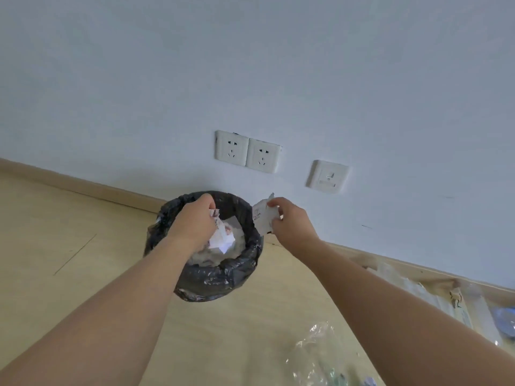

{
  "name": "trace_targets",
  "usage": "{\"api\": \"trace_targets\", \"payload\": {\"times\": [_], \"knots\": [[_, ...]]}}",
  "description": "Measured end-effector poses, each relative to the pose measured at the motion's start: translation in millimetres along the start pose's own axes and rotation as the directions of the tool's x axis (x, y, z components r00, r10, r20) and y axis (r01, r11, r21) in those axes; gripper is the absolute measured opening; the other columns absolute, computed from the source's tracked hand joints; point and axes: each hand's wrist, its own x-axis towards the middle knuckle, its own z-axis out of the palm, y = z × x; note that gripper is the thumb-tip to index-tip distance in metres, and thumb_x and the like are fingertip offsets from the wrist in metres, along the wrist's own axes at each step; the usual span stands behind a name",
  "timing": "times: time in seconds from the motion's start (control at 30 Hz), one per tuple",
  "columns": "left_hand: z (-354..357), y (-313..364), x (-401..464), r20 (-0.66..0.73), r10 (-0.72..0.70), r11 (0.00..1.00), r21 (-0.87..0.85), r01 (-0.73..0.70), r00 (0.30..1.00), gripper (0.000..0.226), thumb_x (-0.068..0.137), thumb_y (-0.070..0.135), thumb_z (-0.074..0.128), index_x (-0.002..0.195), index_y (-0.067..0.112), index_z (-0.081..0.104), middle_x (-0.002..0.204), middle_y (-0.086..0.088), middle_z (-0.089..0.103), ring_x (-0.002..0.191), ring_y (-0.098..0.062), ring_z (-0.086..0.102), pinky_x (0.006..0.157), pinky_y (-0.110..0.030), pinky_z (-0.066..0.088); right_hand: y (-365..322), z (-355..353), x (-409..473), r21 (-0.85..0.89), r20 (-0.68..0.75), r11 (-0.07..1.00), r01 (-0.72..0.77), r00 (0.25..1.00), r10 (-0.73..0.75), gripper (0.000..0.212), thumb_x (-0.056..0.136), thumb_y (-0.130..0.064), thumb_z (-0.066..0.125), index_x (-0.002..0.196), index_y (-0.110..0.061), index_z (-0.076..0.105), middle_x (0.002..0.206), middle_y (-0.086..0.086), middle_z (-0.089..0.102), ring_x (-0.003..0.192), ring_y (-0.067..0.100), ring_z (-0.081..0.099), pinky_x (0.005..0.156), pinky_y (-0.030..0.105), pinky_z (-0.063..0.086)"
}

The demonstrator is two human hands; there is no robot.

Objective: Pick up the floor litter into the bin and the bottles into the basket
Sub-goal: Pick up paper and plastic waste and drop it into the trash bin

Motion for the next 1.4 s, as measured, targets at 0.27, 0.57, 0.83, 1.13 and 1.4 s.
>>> {"api": "trace_targets", "payload": {"times": [0.27, 0.57, 0.83, 1.13, 1.4], "knots": [[1.9, -87.9, -3.0, 0.095, 0.024, 0.820, 0.567, -0.074, 0.995, 0.024, 0.092, 0.022, 0.053, 0.115, 0.028, 0.049, 0.108, 0.002, 0.059, 0.107, -0.023, 0.049, 0.094, -0.038, 0.033, -32.1, 118.3, 49.5, -0.470, 0.301, 0.876, 0.107, 0.952, 0.046, 0.044, 0.092, -0.014, 0.043, 0.129, -0.037, 0.052, 0.126, 0.001, 0.055, 0.122, 0.026, 0.042, 0.103, 0.040, 0.032], [13.2, -49.1, 1.2, -0.062, 0.173, 0.778, 0.620, -0.098, 0.983, 0.027, 0.084, 0.024, 0.054, 0.110, 0.018, 0.054, 0.119, -0.007, 0.050, 0.110, -0.030, 0.041, 0.092, -0.044, 0.030, -7.1, 78.9, 30.9, -0.400, 0.136, 0.901, 0.170, 0.983, -0.125, 0.035, 0.099, -0.026, 0.039, 0.125, -0.039, 0.059, 0.158, -0.008, 0.020, 0.146, 0.019, 0.009, 0.117, 0.041, 0.006], [86.0, 80.9, -34.5, -0.063, 0.456, 0.872, 0.232, -0.431, 0.888, 0.032, 0.089, 0.030, 0.052, 0.114, 0.011, 0.054, 0.098, -0.008, 0.061, 0.089, -0.031, 0.053, 0.074, -0.040, 0.045, 153.6, -42.4, -72.9, -0.490, 0.096, 0.855, -0.172, 0.964, 0.248, 0.033, 0.094, -0.024, 0.048, 0.126, -0.028, 0.055, 0.141, -0.004, 0.043, 0.130, 0.023, 0.042, 0.109, 0.039, 0.025], [245.8, 107.2, -150.8, 0.684, -0.331, 0.891, 0.453, -0.022, 0.650, 0.105, 0.055, 0.075, 0.067, 0.135, 0.018, 0.031, 0.127, -0.003, 0.053, 0.122, -0.026, 0.047, 0.099, -0.042, 0.038, 281.1, -38.4, -181.1, -0.447, 0.429, 0.793, -0.414, 0.678, 0.596, 0.057, 0.085, -0.025, 0.056, 0.140, -0.027, 0.040, 0.140, -0.001, 0.046, 0.122, 0.020, 0.049, 0.102, 0.031, 0.039], [286.5, 92.5, -176.9, 0.559, -0.304, 0.846, 0.531, -0.052, 0.772, 0.039, 0.081, 0.029, 0.058, 0.117, 0.018, 0.049, 0.117, -0.002, 0.061, 0.115, -0.027, 0.051, 0.084, -0.032, 0.036, 307.5, 1.5, -210.2, -0.604, 0.409, 0.778, -0.175, 0.769, 0.491, 0.037, 0.091, -0.026, 0.055, 0.126, -0.017, 0.047, 0.126, 0.003, 0.051, 0.116, 0.024, 0.054, 0.096, 0.037, 0.037]]}}
